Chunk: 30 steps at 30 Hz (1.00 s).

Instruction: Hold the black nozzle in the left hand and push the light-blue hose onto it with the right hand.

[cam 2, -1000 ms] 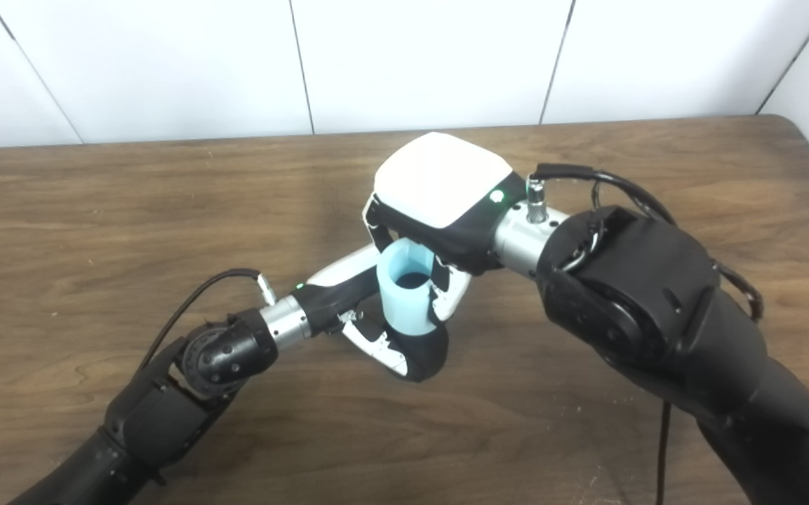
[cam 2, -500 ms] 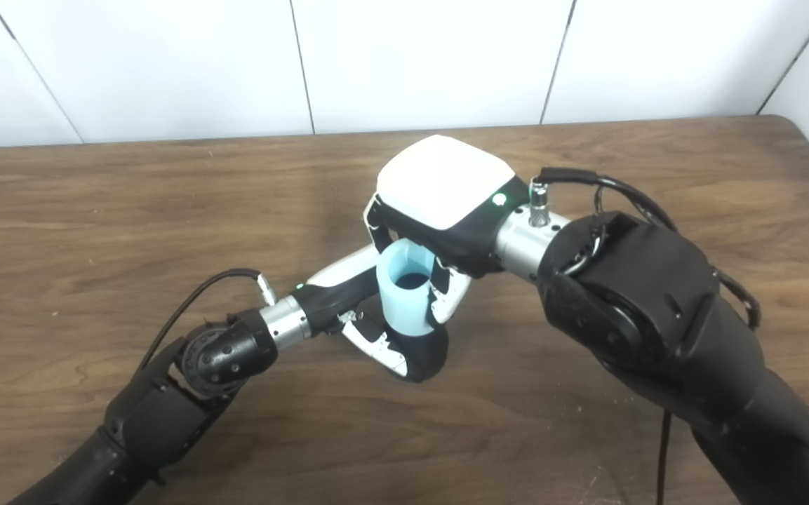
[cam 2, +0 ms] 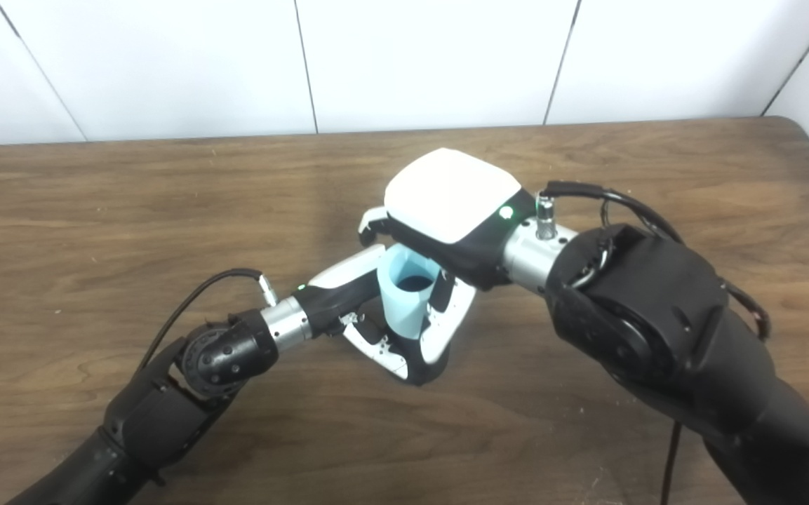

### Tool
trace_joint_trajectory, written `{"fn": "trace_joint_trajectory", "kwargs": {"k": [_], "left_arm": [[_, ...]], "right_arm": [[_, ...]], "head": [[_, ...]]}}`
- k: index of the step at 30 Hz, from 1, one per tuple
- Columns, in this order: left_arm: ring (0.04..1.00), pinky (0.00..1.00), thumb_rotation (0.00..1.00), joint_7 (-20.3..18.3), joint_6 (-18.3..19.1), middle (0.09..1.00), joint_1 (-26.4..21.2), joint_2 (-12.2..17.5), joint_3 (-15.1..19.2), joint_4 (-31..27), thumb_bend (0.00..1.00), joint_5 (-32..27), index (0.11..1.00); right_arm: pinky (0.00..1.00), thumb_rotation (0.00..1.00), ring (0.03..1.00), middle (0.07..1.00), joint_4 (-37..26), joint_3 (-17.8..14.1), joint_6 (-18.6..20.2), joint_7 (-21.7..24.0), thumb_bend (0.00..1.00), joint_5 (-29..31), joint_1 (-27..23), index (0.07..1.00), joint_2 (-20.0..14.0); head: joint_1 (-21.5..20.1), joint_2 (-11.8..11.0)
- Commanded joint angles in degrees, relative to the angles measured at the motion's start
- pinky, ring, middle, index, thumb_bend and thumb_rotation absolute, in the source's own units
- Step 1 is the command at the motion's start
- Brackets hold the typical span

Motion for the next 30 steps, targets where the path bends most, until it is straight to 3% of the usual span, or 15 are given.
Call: {"fn": "trace_joint_trajectory", "kwargs": {"k": [1,9,15,22,26,30], "left_arm": [[0.635,0.75,0.09,-7.24,5.03,0.531,4.24,2.15,-4.2,4.18,0.5,3.92,0.475],[0.646,0.77,0.08,-7.16,5.9,0.507,4.32,2.29,-4.5,3.5,0.5,4.64,0.473],[0.588,0.71,0.09,-7.5,6.16,0.489,4.41,2.02,-4.72,3.63,0.5,4.23,0.479],[0.629,0.75,0.08,-8.27,7.02,0.524,4.18,2.24,-4.37,3.36,0.5,3.18,0.482],[0.683,0.81,0.08,-8.3,7.1,0.558,4.23,2.23,-4.48,3.27,0.5,3.16,0.482],[0.65,0.79,0.09,-8.28,7.08,0.541,4.13,2.19,-4.59,3.33,0.5,3.33,0.481]], "right_arm": [[0.99,0.6,0.962,0.954,-1.52,-2.0,-1.68,4.0,1.0,0.58,-1.21,0.916,0.15],[1.0,0.59,0.987,0.997,-2.2,-7.1,-6.6,-2.73,1.0,3.06,3.31,0.934,1.41],[1.0,0.56,0.985,0.993,-3.46,-13.06,-10.21,-6.44,1.0,6.96,6.64,0.93,1.39],[0.95,0.55,0.925,0.934,-0.2,-20.65,-25.11,-25.29,1.0,17.64,15.25,0.893,0.29],[0.92,0.57,0.917,0.919,1.12,-22.75,-29.46,-28.08,1.0,20.11,17.92,0.894,-1.24],[0.93,0.57,0.947,0.934,0.91,-24.16,-31.41,-28.94,1.0,20.8,20.43,0.911,-2.47]], "head": [[-0.03,-0.01],[-0.33,0.16],[-0.1,0.15],[-0.17,0.09],[-0.13,0.1],[0.08,0.18]]}}
